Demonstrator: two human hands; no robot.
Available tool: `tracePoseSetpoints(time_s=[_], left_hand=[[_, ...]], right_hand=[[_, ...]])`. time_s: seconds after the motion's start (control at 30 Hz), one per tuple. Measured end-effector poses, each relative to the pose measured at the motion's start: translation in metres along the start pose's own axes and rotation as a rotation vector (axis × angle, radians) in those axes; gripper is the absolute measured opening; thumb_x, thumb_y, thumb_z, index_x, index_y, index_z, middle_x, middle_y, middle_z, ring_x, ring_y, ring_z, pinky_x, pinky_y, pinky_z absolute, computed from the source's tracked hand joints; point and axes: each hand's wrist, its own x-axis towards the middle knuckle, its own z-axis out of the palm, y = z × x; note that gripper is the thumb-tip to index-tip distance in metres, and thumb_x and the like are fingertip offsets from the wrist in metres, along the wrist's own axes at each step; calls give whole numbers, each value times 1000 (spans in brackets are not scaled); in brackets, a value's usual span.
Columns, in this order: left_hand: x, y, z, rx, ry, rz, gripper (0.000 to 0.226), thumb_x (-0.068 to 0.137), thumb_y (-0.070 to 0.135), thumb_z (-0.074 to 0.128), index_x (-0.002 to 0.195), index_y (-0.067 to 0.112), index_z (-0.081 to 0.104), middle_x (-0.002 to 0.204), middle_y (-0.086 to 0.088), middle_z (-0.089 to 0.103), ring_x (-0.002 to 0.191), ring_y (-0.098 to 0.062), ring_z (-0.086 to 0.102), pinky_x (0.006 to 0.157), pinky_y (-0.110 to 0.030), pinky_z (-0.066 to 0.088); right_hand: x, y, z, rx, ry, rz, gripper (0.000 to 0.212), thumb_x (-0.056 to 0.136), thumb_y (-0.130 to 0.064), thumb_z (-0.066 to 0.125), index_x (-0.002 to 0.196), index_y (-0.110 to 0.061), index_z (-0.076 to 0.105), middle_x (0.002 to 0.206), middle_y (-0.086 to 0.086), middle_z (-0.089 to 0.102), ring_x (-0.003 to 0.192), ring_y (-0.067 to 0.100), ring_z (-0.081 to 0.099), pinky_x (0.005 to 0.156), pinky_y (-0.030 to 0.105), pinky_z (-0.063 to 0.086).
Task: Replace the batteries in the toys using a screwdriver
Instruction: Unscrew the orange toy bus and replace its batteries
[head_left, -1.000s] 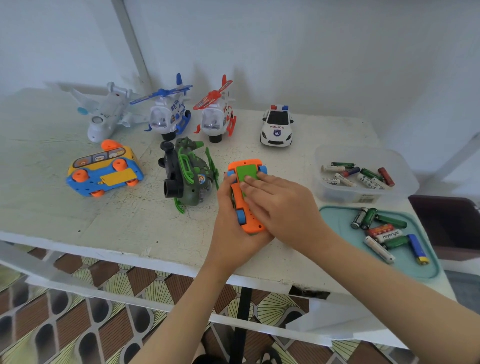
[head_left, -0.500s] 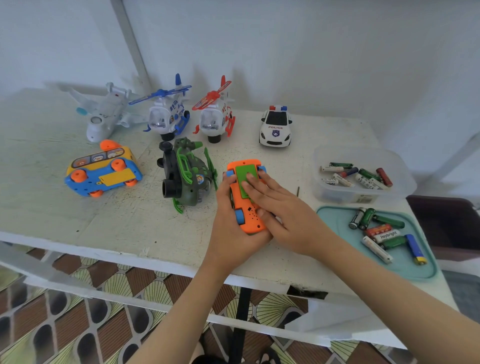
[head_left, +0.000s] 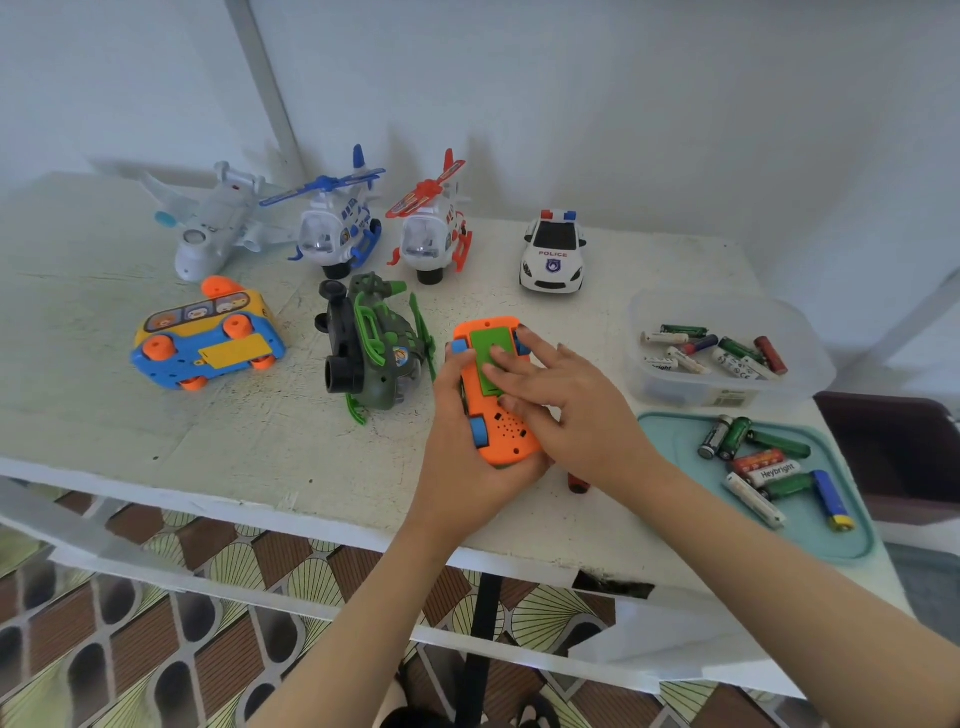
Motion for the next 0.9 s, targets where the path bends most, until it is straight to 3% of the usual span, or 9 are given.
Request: tracePoseSetpoints(time_s=[0.13,0.27,0.37,0.43,0.47,0.57,0.67,0.77,0.9], left_hand=[[1,0,0,10,19,18,84,70,-9,80,130,28,35,127,-3,56,97,-13,68,74,-20,54],[1,-2,0,1,18,19,84,70,-10,79,132,25,35,125,-1,58,94,-14,69,73,-21,55],[0,-3,0,-4,24,10,85,67,6,85,133,29,36,133,-8,52,101,-20,67,74,-21,55],[1,-5,-1,16,31,11,86,65,16,87,132,33,36,138,-9,47,108,-21,63,75,-20,54],[1,-5,-2,29,30,11,86,65,20,88,132,35,36,137,-8,47,109,-19,63,75,-20,54],[1,-6,-2,38,25,5,84,63,30,85,130,39,35,139,-7,46,112,-19,61,76,-21,55],[0,-7,-2,31,19,3,86,66,16,88,132,34,35,141,-8,43,114,-15,60,77,-19,54],[0,-6,-2,31,12,0,86,68,2,85,133,26,34,131,1,50,109,-6,61,77,-18,54],[-1,-5,-1,39,20,-7,86,68,0,84,134,24,34,126,10,51,106,-3,62,76,-16,53]], right_hand=[[0,-7,-1,-237,-7,-57,47,93,-41,36,132,-27,57,138,-7,52,140,25,31,112,51,14],[-5,-11,-2,-57,-129,39,48,95,-39,38,141,-28,44,143,-21,27,142,8,10,116,38,0],[-13,-15,-3,139,88,98,40,95,-34,44,132,-24,56,137,-17,45,137,5,31,116,25,19],[-17,-18,-8,97,295,141,35,93,-31,44,114,-20,69,116,-14,64,108,-1,53,96,10,35],[-18,-20,-14,44,335,180,28,93,-28,45,105,-19,69,103,-11,67,89,-1,55,82,8,38],[-21,-21,-32,-205,93,394,10,96,-25,47,99,-17,52,81,-2,61,68,8,51,62,27,40],[-25,-24,-37,-365,-236,664,31,97,-44,44,99,-13,42,80,1,53,76,21,53,61,32,39],[-28,-28,-31,-414,-339,782,45,93,-55,45,74,-15,44,71,-2,46,76,22,50,54,28,31],[-26,-28,-32,-402,-344,829,41,94,-42,46,62,-17,38,63,-1,41,64,19,46,50,26,28]])
